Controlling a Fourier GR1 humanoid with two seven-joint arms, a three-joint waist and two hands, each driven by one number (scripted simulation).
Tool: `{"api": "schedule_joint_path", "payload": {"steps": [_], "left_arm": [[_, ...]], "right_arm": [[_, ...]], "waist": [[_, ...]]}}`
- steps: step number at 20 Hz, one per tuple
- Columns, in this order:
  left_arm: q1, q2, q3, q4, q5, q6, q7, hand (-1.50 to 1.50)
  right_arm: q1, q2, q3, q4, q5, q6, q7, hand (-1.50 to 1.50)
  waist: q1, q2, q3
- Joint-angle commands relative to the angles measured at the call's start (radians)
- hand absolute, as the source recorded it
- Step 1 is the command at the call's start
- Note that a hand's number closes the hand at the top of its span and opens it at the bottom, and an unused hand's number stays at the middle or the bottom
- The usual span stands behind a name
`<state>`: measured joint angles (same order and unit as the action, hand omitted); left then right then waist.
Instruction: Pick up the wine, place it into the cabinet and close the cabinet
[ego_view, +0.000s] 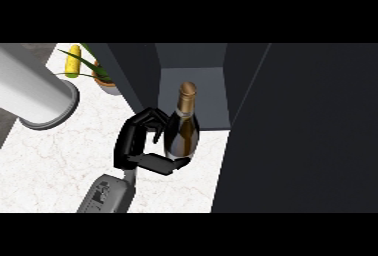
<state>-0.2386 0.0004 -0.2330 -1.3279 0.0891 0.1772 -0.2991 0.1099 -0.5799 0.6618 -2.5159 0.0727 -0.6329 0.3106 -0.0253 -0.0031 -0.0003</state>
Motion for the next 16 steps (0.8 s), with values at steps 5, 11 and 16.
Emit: {"api": "schedule_joint_path", "payload": {"steps": [5, 11, 16], "left_arm": [[-0.200, 0.000, -0.006, 0.199, 0.056, 0.050, 0.009, 1.50], [-0.321, 0.000, 0.003, 0.362, 0.095, 0.070, -0.044, 1.50], [-0.420, 0.000, -0.033, 0.505, 0.192, 0.099, -0.107, 1.50]], "right_arm": [[0.080, 0.018, 0.047, -0.147, 0.017, 0.002, 0.010, -1.50], [0.080, -0.015, 0.026, -0.203, 0.014, 0.001, 0.051, -1.50], [0.046, 0.002, 0.008, -0.161, -0.027, 0.024, 0.025, -1.50]], "waist": [[0.000, 0.002, 0.000], [-0.013, 0.003, -0.001], [-0.012, 0.006, -0.001]]}}
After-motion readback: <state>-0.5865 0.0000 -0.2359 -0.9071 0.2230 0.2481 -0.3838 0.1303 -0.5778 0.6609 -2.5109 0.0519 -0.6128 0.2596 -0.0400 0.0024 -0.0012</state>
